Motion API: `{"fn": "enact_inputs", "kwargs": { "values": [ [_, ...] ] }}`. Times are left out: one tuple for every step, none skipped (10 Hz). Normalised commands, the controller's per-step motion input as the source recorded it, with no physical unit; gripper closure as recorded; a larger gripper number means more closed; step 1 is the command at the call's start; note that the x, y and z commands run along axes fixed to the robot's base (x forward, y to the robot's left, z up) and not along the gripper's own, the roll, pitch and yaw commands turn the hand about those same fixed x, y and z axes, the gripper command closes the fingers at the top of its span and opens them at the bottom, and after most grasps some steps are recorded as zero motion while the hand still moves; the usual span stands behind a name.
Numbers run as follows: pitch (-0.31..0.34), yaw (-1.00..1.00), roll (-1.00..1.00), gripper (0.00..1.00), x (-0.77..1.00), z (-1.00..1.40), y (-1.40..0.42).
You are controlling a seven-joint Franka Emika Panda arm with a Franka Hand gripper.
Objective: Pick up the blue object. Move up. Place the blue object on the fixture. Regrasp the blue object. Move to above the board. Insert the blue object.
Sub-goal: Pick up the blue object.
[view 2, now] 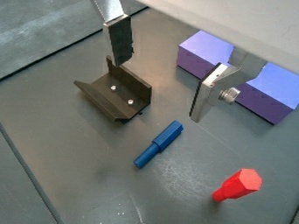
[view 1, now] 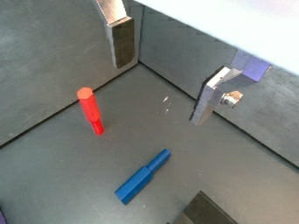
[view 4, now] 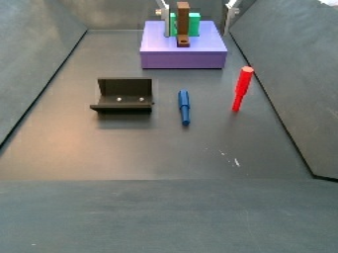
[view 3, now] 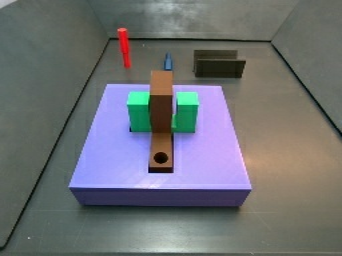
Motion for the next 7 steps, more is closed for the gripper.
{"fn": "enact_inputs", "kwargs": {
  "values": [
    [0.001,0.0,-0.05,0.0,0.0,-0.09,0.0],
    [0.0,0.0,0.0,0.0,0.0,-0.01,-0.09],
    [-0.059,-0.33,-0.1,0.0,0.02,-0.39,-0.63],
    [-0.049,-0.16,-0.02,0.0,0.25,-0.53,-0.74],
    [0.011,0.0,-0.1,0.0,0.53,-0.58,-0.63],
    [0.059,0.0,-0.04,0.0,0.48,-0.73,-0.34],
    [-0.014,0.07,0.0,0.0,0.15,-0.81,0.0]
  ]
}}
